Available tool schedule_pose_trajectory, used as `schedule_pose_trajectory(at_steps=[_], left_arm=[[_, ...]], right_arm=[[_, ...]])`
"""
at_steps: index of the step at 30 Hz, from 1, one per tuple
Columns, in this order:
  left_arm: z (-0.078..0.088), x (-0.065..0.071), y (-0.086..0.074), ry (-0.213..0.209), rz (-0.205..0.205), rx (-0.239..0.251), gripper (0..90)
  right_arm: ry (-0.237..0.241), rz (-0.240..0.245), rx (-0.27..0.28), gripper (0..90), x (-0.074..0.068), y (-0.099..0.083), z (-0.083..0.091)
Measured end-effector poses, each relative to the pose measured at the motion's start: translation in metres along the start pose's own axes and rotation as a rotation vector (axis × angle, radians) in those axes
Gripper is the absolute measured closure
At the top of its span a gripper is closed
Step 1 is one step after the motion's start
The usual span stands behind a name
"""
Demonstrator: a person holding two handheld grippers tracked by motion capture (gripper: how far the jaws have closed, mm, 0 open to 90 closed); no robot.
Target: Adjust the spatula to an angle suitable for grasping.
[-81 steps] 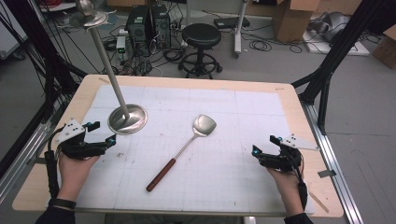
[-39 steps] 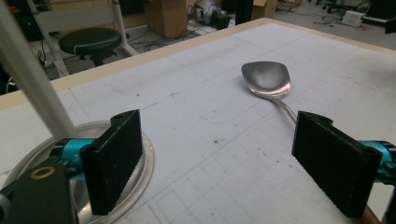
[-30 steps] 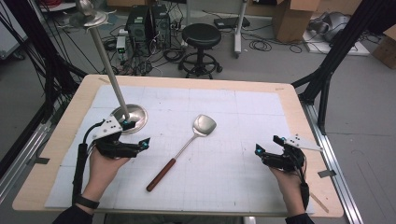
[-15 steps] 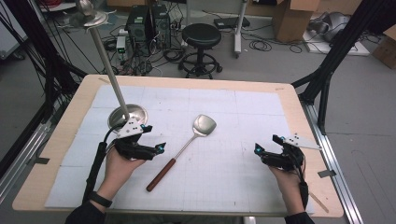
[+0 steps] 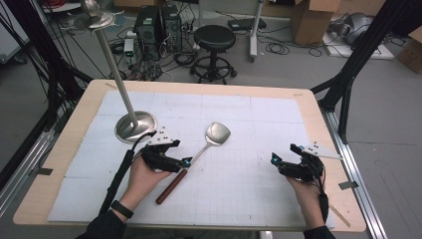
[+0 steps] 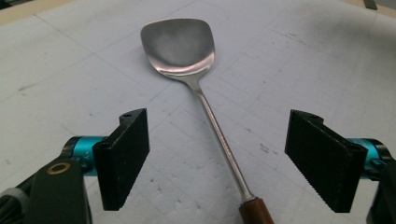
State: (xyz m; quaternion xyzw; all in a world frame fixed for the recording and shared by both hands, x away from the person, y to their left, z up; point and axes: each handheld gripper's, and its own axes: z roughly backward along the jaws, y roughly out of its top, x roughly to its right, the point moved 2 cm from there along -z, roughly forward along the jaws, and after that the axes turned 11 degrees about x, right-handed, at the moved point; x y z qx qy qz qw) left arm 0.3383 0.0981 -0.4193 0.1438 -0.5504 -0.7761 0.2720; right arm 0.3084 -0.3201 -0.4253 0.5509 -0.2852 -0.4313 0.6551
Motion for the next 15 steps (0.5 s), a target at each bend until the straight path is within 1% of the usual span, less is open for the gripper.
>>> schedule_pose_trajectory(at_steps=[2, 5, 9, 12, 15], left_arm=[[-0.006, 0.002, -0.002, 0.001, 0.000, -0.022, 23.3], [-0.014, 0.004, -0.005, -0.008, 0.002, -0.053, 25.6], [-0.020, 0.005, -0.008, -0.019, -0.002, -0.084, 33.0], [-0.024, 0.006, -0.010, -0.014, 0.008, -0.112, 38.8], [-0.028, 0.007, -0.013, -0.005, 0.004, -0.139, 43.2]], right_arm=[[-0.001, 0.002, -0.001, 14.5, 0.000, 0.000, 0.000], [0.000, 0.000, -0.001, 14.5, 0.000, 0.000, 0.000], [0.000, -0.002, -0.001, 14.6, 0.000, 0.000, 0.000], [0.001, -0.001, -0.003, 14.6, 0.000, 0.000, 0.000], [0.001, -0.002, -0.003, 14.6, 0.000, 0.000, -0.001]])
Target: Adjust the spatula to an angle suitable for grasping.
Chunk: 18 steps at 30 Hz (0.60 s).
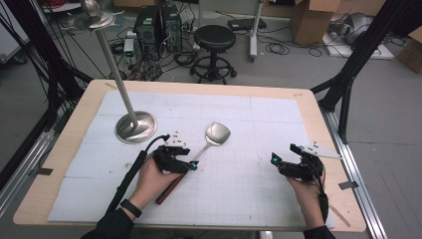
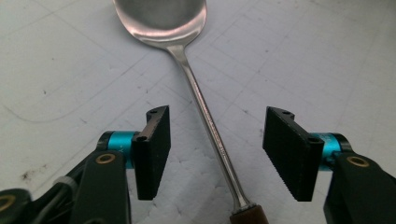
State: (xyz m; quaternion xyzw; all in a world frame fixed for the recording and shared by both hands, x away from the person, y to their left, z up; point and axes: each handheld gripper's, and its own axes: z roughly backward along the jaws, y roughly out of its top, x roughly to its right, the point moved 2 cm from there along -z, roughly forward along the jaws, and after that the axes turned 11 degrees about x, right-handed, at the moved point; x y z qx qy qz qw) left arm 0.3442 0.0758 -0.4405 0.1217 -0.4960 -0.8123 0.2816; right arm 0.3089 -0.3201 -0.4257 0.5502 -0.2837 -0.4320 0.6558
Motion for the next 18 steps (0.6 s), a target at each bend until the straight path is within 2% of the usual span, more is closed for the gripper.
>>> schedule_pose_trajectory(at_steps=[6, 7, 11, 16, 18], left_arm=[[-0.007, 0.001, -0.003, 0.020, -0.027, -0.054, 50.9], [-0.008, 0.001, -0.004, 0.025, -0.021, -0.058, 54.4], [-0.011, 0.001, -0.006, 0.046, -0.019, -0.100, 58.0], [-0.012, 0.002, -0.006, 0.070, -0.001, -0.112, 63.2], [-0.011, 0.002, -0.005, 0.080, -0.005, -0.117, 70.7]], right_arm=[[0.003, -0.003, 0.000, 14.6, 0.000, 0.000, 0.000], [0.003, -0.003, -0.001, 14.6, 0.000, 0.000, -0.001], [0.004, -0.003, -0.002, 14.6, 0.000, 0.000, -0.001], [0.005, -0.007, 0.000, 14.7, 0.000, 0.000, -0.001], [0.006, -0.008, 0.004, 14.6, 0.000, 0.000, -0.001]])
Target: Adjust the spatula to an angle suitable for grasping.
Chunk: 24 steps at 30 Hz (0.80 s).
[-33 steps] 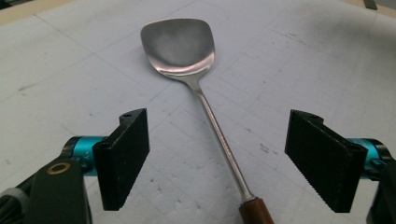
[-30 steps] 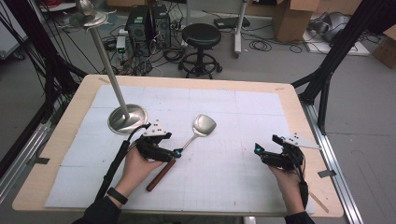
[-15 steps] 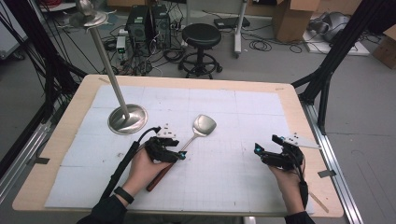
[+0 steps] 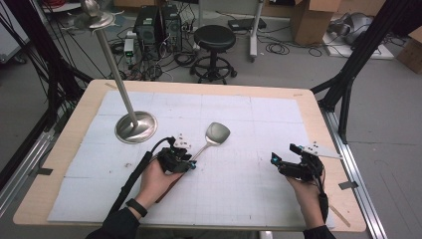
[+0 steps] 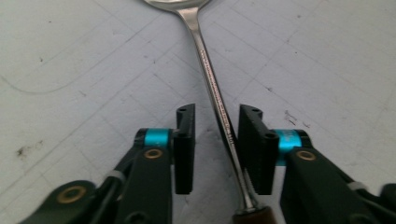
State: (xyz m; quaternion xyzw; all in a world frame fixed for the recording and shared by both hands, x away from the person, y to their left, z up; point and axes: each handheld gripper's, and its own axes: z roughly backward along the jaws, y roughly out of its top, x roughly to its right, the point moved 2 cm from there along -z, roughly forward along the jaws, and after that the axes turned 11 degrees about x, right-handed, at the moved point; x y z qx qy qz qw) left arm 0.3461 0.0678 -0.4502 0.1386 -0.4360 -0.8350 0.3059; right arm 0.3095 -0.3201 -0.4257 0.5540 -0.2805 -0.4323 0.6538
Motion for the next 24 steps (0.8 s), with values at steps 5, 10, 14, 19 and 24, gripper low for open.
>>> schedule_pose_trajectory(at_steps=[5, 10, 14, 19, 24], left_arm=[[-0.0003, -0.0025, -0.0004, -0.001, 0.025, 0.002, 78.2], [-0.0002, -0.0055, -0.0004, -0.010, 0.051, 0.004, 79.8], [0.0001, -0.0083, -0.0004, -0.015, 0.059, 0.003, 83.6], [0.0005, -0.0091, -0.0003, -0.017, 0.052, -0.003, 83.7], [0.0003, -0.0099, -0.0001, -0.029, 0.050, 0.002, 83.8]], right_arm=[[0.000, -0.005, -0.002, 14.7, 0.0002, -0.0001, -0.0002], [-0.001, -0.007, -0.005, 14.7, 0.0000, -0.0004, -0.0014], [0.000, -0.007, -0.003, 14.8, -0.0015, 0.0000, -0.0019], [0.010, -0.004, -0.003, 14.9, -0.0031, -0.0001, -0.0021], [0.008, -0.011, -0.008, 14.9, -0.0020, -0.0003, -0.0020]])
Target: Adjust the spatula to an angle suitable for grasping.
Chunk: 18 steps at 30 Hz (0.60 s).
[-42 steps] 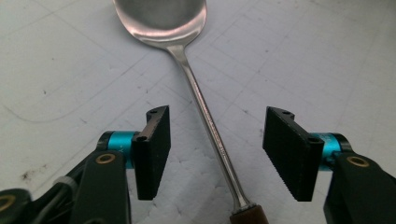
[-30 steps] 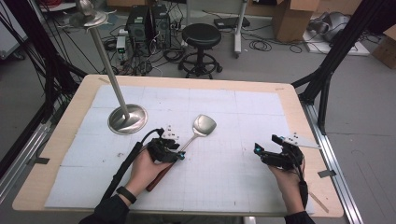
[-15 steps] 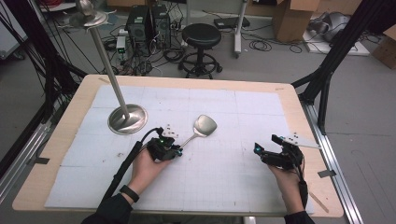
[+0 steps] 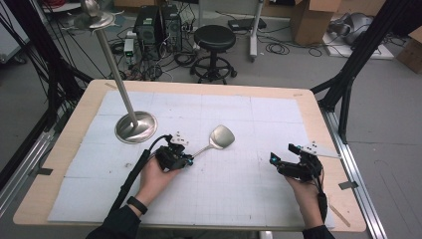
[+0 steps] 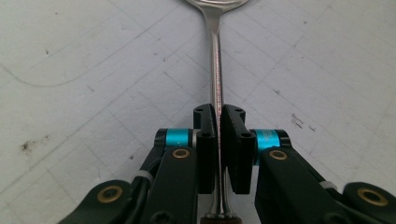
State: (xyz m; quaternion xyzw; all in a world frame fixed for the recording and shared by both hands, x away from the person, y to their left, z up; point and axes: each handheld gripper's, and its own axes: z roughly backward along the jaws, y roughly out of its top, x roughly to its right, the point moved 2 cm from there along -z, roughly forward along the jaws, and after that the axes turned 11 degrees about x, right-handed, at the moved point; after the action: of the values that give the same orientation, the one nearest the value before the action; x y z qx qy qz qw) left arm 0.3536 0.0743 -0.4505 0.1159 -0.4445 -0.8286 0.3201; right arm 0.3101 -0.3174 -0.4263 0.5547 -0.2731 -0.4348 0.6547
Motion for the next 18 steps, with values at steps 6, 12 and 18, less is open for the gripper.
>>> schedule_pose_trajectory(at_steps=[6, 12, 18], left_arm=[[0.0016, -0.0032, -0.0005, -0.028, -0.020, 0.003, 83.8], [0.0057, -0.0060, 0.0007, -0.059, -0.042, 0.016, 83.9], [0.0076, -0.0043, 0.0045, -0.118, -0.079, 0.068, 83.9]], right_arm=[[0.004, 0.001, 0.002, 14.9, 0.0001, -0.0001, -0.0007], [0.004, 0.000, 0.006, 15.0, 0.0005, 0.0000, -0.0008], [-0.004, 0.000, 0.028, 15.4, 0.0007, 0.0021, 0.0017]])
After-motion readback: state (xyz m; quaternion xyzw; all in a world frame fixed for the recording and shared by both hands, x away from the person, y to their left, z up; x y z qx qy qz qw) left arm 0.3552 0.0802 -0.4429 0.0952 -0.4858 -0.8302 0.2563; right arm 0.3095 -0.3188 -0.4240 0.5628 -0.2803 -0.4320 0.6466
